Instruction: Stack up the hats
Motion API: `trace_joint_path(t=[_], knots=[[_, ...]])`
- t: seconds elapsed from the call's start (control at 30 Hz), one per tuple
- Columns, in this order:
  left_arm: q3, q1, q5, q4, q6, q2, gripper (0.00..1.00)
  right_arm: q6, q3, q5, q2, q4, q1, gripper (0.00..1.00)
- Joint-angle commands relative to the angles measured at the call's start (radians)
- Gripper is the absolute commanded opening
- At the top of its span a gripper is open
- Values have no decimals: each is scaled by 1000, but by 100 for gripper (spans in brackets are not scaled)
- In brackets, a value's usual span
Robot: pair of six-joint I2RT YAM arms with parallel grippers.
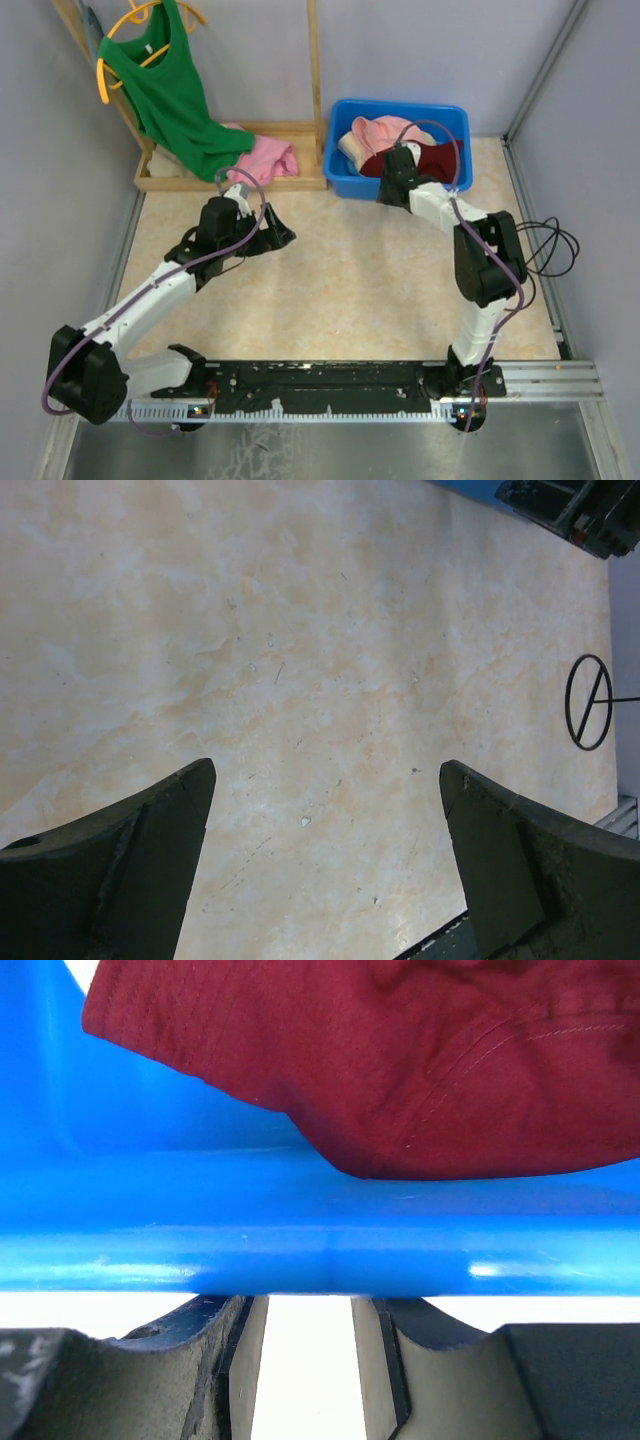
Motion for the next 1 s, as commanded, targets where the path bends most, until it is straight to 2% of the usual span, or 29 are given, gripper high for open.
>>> trace_joint_path(t=[0.0, 0.33, 0.47, 0.63, 0.77, 0.83, 0.97], knots=[[38, 4, 105, -28, 80, -8, 99, -35, 78, 48, -37, -25, -4, 39], [74, -2, 348, -92, 163, -58, 98, 64, -209, 113, -534, -151, 132, 46], [87, -30, 416, -34, 149, -71, 98, 84, -255, 99, -723, -222, 150, 57], [134, -53, 391, 45, 144, -3, 97, 38, -183, 209, -862, -404, 150, 64], [237, -58, 389, 21, 197, 147, 93, -30, -76, 340, -860, -530, 150, 80], [302, -59, 428, -14, 213, 213, 88, -33, 5, 399, -817, -606, 134, 98], [366, -60, 481, -75, 199, 272, 88, 53, 163, 309, -775, -675, -9, 99]])
